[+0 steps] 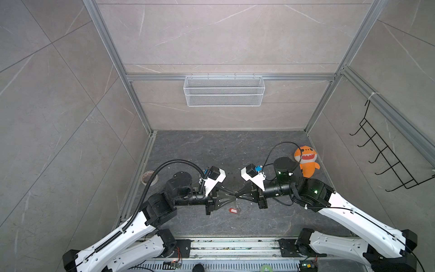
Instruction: Remove the keys from the keyring
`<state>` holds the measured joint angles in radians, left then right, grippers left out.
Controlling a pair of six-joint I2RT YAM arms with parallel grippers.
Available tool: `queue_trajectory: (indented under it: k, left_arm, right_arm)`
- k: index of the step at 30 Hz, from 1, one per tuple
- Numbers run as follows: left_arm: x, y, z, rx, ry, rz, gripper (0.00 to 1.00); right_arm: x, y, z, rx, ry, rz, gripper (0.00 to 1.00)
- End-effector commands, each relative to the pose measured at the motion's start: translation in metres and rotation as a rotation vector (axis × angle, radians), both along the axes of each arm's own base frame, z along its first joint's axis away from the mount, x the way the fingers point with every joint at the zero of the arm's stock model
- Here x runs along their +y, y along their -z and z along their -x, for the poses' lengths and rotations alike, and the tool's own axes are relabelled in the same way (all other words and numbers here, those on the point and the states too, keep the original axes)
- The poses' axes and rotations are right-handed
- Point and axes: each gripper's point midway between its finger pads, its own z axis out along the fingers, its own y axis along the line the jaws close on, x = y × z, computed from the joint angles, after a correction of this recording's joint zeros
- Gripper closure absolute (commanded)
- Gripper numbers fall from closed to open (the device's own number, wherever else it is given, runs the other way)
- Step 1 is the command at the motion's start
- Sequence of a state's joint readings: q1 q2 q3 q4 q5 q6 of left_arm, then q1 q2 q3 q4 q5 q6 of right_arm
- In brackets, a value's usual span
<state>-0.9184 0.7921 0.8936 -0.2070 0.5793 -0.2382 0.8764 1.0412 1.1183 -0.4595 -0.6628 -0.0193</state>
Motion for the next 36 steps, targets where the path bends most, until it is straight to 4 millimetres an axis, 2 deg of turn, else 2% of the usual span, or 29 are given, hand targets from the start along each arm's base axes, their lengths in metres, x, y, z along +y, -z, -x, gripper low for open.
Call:
queue_trajectory:
  k: [1, 10, 13, 22, 36]
  left_arm:
    - [0.002, -0.026, 0.003, -0.029, 0.016, 0.072, 0.77]
    - [0.01, -0.033, -0.008, 0.055, 0.036, 0.136, 0.77]
    - [0.01, -0.033, -0.006, 0.061, 0.06, 0.143, 0.78]
    - [0.005, -0.027, -0.003, 0.082, 0.104, 0.13, 0.85]
    - [0.003, -0.017, -0.008, 0.109, 0.088, 0.093, 0.87]
  right_arm:
    - [0.002, -0.01, 0.004, -0.014, -0.025, -0.042, 1.0]
    - [0.001, -0.016, 0.014, -0.01, -0.077, -0.075, 1.0]
    - [0.0, -0.017, 0.014, -0.014, -0.073, -0.082, 1.0]
    - [0.005, -0.016, 0.003, -0.012, -0.036, -0.074, 1.0]
    - [0.005, -0.021, -0.006, -0.023, 0.01, -0.078, 1.0]
